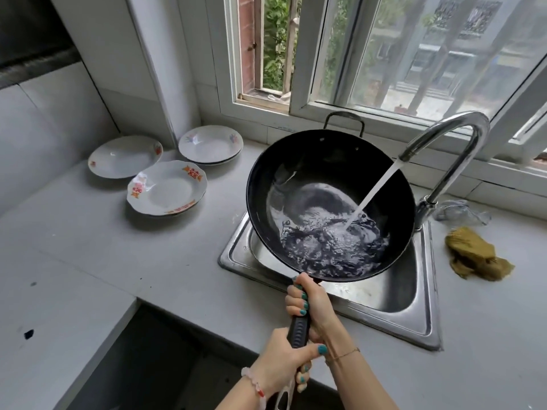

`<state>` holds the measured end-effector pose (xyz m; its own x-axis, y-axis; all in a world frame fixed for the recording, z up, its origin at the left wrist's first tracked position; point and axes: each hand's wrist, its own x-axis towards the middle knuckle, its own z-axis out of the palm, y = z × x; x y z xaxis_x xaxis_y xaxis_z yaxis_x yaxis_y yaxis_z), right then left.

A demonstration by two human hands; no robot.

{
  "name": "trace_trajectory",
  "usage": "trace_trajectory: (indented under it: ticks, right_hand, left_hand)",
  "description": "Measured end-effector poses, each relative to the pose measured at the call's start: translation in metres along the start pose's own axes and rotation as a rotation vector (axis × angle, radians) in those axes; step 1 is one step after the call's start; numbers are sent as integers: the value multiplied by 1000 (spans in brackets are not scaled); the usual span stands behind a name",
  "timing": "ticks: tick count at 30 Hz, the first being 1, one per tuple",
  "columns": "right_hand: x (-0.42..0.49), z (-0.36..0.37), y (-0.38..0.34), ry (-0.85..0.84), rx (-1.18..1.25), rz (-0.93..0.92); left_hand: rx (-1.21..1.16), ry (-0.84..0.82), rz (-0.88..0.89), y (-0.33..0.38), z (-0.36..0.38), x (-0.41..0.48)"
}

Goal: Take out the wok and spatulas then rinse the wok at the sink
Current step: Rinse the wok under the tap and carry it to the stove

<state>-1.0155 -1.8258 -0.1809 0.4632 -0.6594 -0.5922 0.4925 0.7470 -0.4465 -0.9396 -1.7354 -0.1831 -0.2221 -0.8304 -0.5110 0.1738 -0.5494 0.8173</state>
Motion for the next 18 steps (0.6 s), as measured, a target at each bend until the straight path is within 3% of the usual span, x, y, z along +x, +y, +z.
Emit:
trace_trajectory:
  ticks: [8,18]
  right_hand:
    - [2,-10,-17,99,-80,-132]
    - [-8,-15,-25,146,-91,-147]
  left_hand:
    - [5,-84,-16,8,9,19]
    - [-23,-137,-22,11,23,16]
